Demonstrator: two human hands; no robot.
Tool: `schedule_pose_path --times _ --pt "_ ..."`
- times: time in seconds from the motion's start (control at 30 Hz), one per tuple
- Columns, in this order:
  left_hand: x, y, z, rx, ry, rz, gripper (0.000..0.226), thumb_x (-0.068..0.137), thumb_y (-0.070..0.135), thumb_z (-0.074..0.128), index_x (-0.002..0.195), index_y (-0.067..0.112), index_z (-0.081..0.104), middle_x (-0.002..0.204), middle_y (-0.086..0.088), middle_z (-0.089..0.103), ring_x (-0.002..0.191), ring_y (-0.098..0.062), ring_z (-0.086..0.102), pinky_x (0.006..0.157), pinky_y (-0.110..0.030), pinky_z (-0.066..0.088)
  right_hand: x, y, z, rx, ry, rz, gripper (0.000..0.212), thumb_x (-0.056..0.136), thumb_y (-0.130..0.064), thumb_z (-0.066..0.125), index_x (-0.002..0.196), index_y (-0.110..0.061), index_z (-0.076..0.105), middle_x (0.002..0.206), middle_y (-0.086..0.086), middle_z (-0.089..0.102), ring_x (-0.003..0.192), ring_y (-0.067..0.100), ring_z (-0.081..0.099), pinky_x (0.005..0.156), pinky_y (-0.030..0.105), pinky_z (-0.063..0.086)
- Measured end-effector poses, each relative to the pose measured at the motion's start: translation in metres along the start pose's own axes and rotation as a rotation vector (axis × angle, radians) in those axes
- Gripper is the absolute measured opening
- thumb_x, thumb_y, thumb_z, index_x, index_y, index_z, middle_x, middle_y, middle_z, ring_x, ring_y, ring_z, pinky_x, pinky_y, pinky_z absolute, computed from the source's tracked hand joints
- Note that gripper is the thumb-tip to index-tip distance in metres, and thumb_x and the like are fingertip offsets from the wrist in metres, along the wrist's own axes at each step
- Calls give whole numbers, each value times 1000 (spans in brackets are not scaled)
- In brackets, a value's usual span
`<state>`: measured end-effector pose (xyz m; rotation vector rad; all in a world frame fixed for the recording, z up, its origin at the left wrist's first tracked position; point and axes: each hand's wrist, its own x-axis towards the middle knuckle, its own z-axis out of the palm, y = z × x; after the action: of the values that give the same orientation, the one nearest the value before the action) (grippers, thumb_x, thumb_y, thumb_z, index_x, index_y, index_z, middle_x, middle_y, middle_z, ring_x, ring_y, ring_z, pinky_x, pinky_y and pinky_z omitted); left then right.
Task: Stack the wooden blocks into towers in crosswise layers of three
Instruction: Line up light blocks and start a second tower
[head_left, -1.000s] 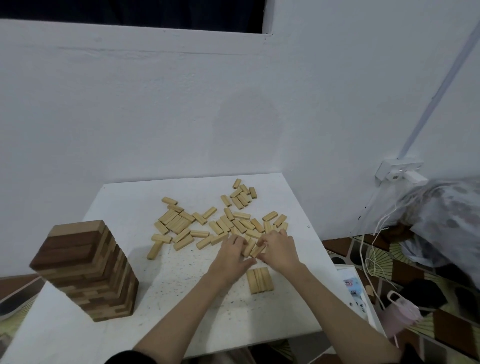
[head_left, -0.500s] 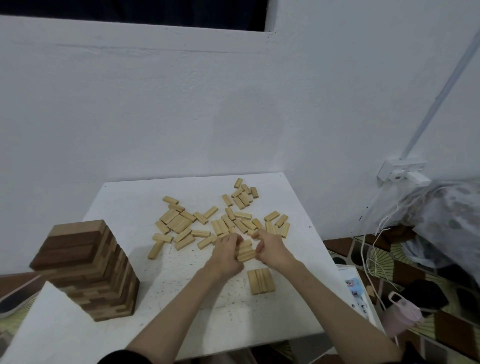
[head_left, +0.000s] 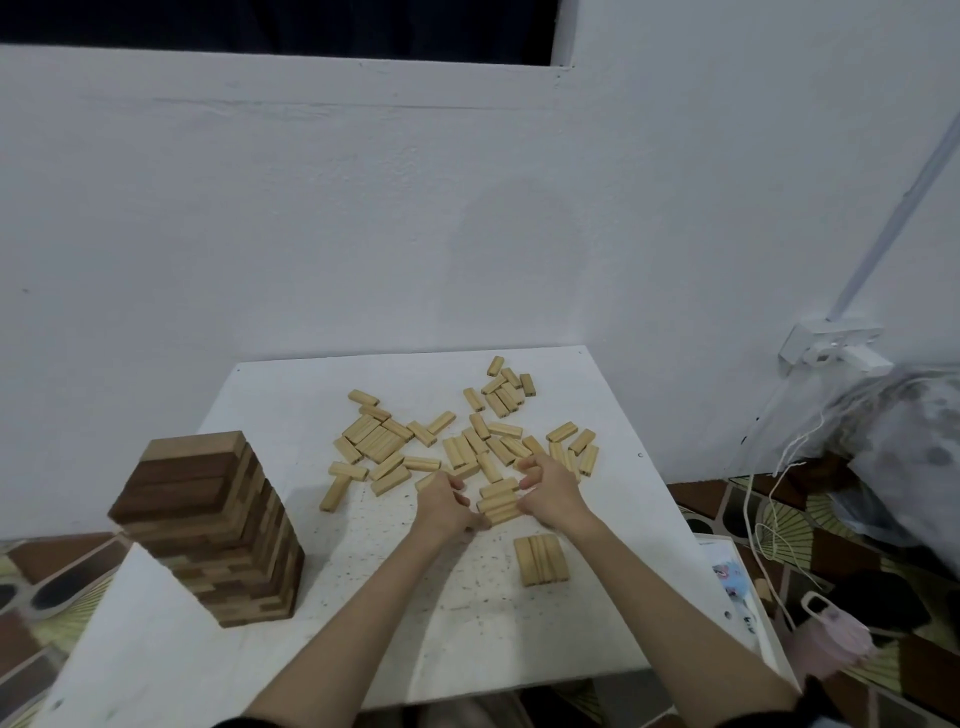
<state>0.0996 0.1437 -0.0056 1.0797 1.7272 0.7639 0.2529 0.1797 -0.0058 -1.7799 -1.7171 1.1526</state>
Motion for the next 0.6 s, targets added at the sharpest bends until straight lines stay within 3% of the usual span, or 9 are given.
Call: schedule_pose_path --times 0.1,0.3,0.47,0.6 --pt "-1 1 2 -18 9 -8 51 66 -2 82 99 8 44 82 -3 51 65 -8 48 38 -12 42 0 1 3 28 -4 2 49 79 9 62 122 -12 53 99 3 55 93 18 56 76 27 50" --pt "2 -8 7 -94 74 14 41 70 -11 73 99 6 48 77 -4 53 65 -11 51 49 -22 48 -1 3 8 57 3 -12 47 77 8 64 118 -13 55 95 1 58 93 19 58 78 30 52" --pt "1 -13 8 -117 117 32 41 69 -7 75 97 8 51 85 -3 53 74 -14 52 51 -20 47 0 6 8 85 15 -10 48 76 8 67 117 -14 56 91 -2 58 87 16 58 65 22 45" --pt "1 -13 10 -123 96 40 48 62 -4 82 97 8 52 88 -6 54 77 -19 53 53 -20 47 1 8 8 122 37 0 45 75 7 67 113 -15 58 90 -1 60 85 15 59 66 22 48"
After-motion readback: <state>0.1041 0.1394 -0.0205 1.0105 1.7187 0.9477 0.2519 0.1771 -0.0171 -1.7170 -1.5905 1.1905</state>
